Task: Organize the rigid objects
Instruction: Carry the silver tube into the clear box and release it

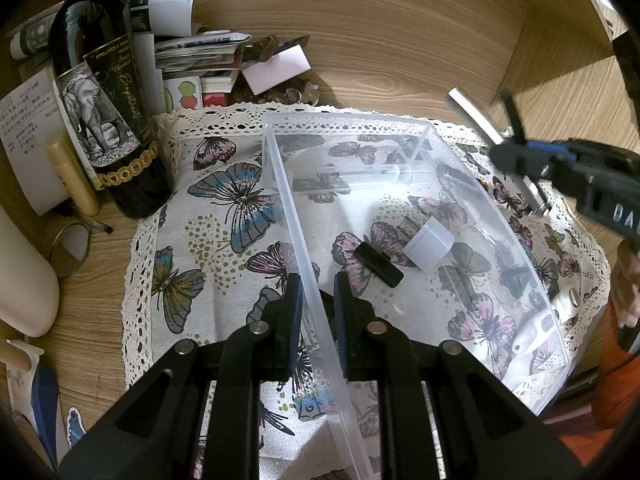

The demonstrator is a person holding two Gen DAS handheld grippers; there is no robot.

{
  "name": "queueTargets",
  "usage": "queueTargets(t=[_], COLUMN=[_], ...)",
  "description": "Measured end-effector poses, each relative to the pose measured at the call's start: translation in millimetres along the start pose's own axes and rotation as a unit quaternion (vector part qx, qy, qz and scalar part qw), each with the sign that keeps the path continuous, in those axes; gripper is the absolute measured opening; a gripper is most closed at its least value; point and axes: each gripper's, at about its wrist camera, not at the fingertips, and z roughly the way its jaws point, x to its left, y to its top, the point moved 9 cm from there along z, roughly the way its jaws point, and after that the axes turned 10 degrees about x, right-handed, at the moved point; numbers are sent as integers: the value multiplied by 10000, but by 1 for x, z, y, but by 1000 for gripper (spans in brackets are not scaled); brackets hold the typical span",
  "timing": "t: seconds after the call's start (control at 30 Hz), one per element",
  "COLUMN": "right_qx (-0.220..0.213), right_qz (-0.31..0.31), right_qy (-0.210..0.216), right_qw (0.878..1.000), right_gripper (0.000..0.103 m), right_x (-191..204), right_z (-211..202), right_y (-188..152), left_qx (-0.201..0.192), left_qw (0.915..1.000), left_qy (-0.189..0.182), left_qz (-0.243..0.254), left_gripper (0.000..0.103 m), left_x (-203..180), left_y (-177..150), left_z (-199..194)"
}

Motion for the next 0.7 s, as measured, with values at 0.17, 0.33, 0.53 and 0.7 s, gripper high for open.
queueTargets(t=[0.17, 0.33, 0.53, 0.7], right_qx=[273, 560, 924, 940], right_qz=[-211, -303, -445, -488], right_qy=[204, 398, 416, 403], right_qw=[9992, 9972, 9939, 9936], right_gripper=[14, 15, 15, 15], right_x=[24, 41, 51, 51], right_z=[20, 40, 60, 61], right_y=[-6, -13, -22, -23], left_qx=[-2, -6, -17, -21], left_qw=[10000, 10000, 10000, 10000], left_qy=[-4, -17, -30, -33], left_qz=[-4, -2, -4, -2], left_gripper=[14, 14, 14, 15], left_x=[0, -1, 0, 0], left_y=[0, 1, 1, 1], left_z=[0, 0, 0, 1])
